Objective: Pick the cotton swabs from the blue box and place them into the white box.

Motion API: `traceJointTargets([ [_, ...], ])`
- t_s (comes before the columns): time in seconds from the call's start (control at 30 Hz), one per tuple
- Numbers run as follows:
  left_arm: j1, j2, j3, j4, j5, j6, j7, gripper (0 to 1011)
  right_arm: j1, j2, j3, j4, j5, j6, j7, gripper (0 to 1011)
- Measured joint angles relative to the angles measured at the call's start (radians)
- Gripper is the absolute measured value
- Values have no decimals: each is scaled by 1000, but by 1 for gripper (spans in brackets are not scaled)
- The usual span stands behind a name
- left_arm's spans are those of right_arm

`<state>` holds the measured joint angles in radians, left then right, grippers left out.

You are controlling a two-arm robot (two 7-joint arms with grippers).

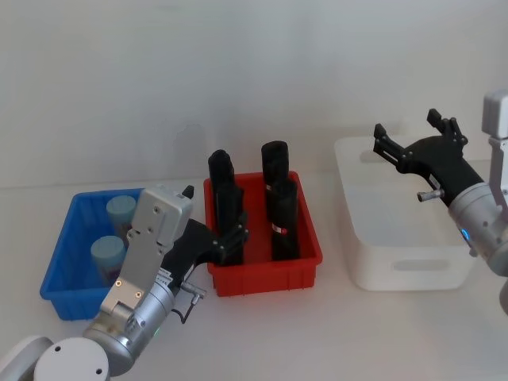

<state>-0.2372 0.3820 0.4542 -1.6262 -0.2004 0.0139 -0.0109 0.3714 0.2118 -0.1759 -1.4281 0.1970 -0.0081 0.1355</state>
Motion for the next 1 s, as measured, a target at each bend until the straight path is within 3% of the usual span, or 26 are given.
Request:
traceJointTargets([
  [1.0,0,-1,-1,0,-1,0,1,1004,0,0,0,0,0,0,0,1001],
])
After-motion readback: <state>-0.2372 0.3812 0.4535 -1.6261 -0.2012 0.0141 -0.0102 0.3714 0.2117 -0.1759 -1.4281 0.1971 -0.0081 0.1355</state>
